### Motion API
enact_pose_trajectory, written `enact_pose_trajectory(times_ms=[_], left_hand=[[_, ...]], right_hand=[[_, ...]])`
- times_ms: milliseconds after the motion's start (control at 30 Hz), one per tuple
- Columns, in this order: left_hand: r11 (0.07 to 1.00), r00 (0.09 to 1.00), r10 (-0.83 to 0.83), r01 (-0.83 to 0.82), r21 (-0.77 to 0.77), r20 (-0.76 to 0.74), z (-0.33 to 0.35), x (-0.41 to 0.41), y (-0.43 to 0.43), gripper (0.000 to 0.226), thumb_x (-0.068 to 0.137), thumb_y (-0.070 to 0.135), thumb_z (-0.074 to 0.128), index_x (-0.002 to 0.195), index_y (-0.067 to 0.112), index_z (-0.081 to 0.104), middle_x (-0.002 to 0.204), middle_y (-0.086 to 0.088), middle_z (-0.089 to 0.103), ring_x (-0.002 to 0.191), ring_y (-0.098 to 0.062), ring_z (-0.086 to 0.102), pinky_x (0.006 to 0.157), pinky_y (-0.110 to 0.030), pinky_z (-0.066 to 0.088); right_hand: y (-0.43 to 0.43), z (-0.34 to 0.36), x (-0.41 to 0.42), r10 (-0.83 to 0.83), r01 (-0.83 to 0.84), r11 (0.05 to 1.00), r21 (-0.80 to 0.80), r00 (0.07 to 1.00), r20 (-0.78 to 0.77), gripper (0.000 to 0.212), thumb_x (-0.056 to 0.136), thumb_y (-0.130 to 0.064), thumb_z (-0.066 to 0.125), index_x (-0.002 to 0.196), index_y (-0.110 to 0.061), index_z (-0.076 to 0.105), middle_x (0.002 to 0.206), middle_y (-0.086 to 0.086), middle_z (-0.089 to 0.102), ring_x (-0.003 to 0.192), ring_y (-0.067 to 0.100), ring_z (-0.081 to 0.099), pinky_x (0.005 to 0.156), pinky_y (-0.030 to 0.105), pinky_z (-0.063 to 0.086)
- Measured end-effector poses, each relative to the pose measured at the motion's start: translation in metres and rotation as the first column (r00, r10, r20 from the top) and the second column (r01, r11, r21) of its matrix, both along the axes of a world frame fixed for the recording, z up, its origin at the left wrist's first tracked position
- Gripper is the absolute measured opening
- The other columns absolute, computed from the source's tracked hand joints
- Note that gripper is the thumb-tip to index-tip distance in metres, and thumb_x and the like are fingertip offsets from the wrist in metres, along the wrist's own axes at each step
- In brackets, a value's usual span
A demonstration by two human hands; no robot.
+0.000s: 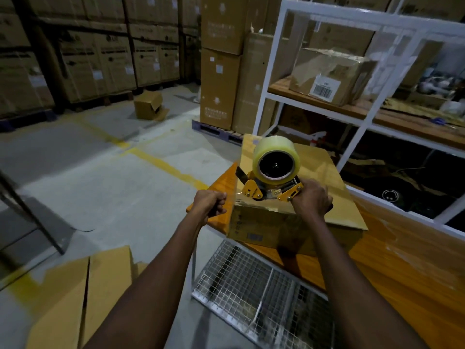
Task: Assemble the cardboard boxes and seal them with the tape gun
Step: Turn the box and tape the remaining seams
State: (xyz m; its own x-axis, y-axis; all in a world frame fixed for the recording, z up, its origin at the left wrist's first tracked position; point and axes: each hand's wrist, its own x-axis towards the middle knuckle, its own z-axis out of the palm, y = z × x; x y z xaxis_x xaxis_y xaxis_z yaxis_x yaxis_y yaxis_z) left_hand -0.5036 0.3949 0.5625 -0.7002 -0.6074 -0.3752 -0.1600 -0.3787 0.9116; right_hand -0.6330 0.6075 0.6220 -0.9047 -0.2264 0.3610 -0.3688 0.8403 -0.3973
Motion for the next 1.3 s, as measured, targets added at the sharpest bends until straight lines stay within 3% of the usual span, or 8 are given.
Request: enact_pose_trajectory(times_ms=[333, 567, 733, 933, 1067, 1133, 1200, 1300], left_hand=[[0.999, 1.0, 0.0, -0.001, 0.032, 0.025, -0.032, -0.003, 0.002, 0.03, 0.092, 0.005, 0.066, 0.064, 0.009, 0.056, 0.055, -0.007, 0.05, 0.045, -0.018, 0.041, 0.063, -0.038, 0.054], [0.971, 0.991, -0.043, 0.072, -0.229, 0.127, -0.049, -0.008, 0.01, 0.029, 0.092, 0.025, 0.07, 0.076, 0.001, 0.062, 0.07, -0.015, 0.067, 0.047, -0.022, 0.054, 0.055, -0.036, 0.049], [0.843, 0.963, -0.13, 0.233, -0.485, 0.237, -0.043, -0.006, 0.008, 0.038, 0.096, 0.034, 0.061, 0.071, 0.006, 0.067, 0.066, -0.002, 0.069, 0.051, -0.021, 0.063, 0.051, -0.026, 0.048], [0.783, 0.918, -0.189, 0.355, -0.511, 0.348, -0.052, 0.003, 0.001, 0.054, 0.09, 0.06, 0.058, 0.066, 0.012, 0.054, 0.067, -0.008, 0.07, 0.07, -0.03, 0.072, 0.071, -0.042, 0.058], [0.736, 0.959, 0.073, 0.133, -0.664, 0.273, -0.055, 0.01, 0.014, 0.017, 0.086, 0.034, 0.067, 0.101, 0.027, 0.065, 0.097, -0.002, 0.072, 0.087, -0.023, 0.067, 0.078, -0.044, 0.056], [0.763, 0.999, 0.029, 0.003, -0.647, 0.04, -0.05, 0.011, 0.029, 0.044, 0.088, 0.016, 0.06, 0.131, 0.021, 0.061, 0.119, -0.005, 0.069, 0.1, -0.023, 0.065, 0.086, -0.047, 0.055], [0.722, 0.994, -0.109, 0.078, -0.688, -0.001, -0.052, 0.015, 0.044, 0.057, 0.09, 0.025, 0.051, 0.147, 0.023, 0.046, 0.123, -0.006, 0.063, 0.108, -0.024, 0.058, 0.094, -0.05, 0.05], [0.545, 0.945, -0.201, 0.326, -0.772, 0.257, -0.07, 0.025, 0.052, 0.069, 0.089, 0.037, 0.049, 0.155, 0.034, 0.027, 0.156, -0.01, 0.036, 0.142, -0.033, 0.034, 0.107, -0.056, 0.037]], right_hand=[[-0.002, -0.012, -0.005, 0.01, -0.009, 0.996, 0.084, 1.0, -0.015, 0.017, 0.09, -0.025, 0.065, 0.105, -0.027, 0.072, 0.094, 0.007, 0.06, 0.098, 0.036, 0.05, 0.082, 0.042, 0.037], [0.005, -0.025, -0.007, 0.052, -0.045, 0.988, 0.147, 0.997, -0.048, 0.01, 0.09, -0.026, 0.065, 0.097, -0.022, 0.071, 0.084, 0.002, 0.052, 0.093, 0.033, 0.049, 0.077, 0.04, 0.034], [0.007, -0.025, -0.004, 0.079, -0.065, 0.981, 0.181, 0.995, -0.066, 0.009, 0.092, -0.024, 0.061, 0.096, -0.019, 0.068, 0.082, 0.0, 0.044, 0.091, 0.033, 0.047, 0.078, 0.041, 0.036], [0.007, -0.023, 0.001, 0.069, -0.051, 0.975, 0.216, 0.995, -0.078, 0.018, 0.096, -0.025, 0.054, 0.101, -0.017, 0.068, 0.082, 0.002, 0.041, 0.091, 0.033, 0.046, 0.078, 0.041, 0.036], [0.007, -0.021, 0.001, 0.077, -0.059, 0.975, 0.214, 0.994, -0.076, 0.019, 0.096, -0.026, 0.054, 0.105, -0.018, 0.069, 0.084, 0.003, 0.044, 0.092, 0.034, 0.048, 0.08, 0.043, 0.039], [0.007, -0.023, -0.001, 0.079, -0.059, 0.975, 0.216, 0.993, -0.085, 0.017, 0.095, -0.027, 0.057, 0.104, -0.02, 0.069, 0.081, 0.001, 0.042, 0.09, 0.033, 0.048, 0.078, 0.041, 0.038], [0.007, -0.026, -0.004, 0.082, -0.06, 0.974, 0.219, 0.992, -0.093, 0.015, 0.093, -0.029, 0.06, 0.101, -0.02, 0.069, 0.08, 0.0, 0.04, 0.088, 0.032, 0.048, 0.077, 0.04, 0.037], [0.008, -0.029, -0.007, 0.08, -0.059, 0.976, 0.212, 0.993, -0.091, 0.012, 0.092, -0.03, 0.062, 0.096, -0.02, 0.068, 0.08, -0.001, 0.04, 0.088, 0.032, 0.047, 0.076, 0.039, 0.036]])
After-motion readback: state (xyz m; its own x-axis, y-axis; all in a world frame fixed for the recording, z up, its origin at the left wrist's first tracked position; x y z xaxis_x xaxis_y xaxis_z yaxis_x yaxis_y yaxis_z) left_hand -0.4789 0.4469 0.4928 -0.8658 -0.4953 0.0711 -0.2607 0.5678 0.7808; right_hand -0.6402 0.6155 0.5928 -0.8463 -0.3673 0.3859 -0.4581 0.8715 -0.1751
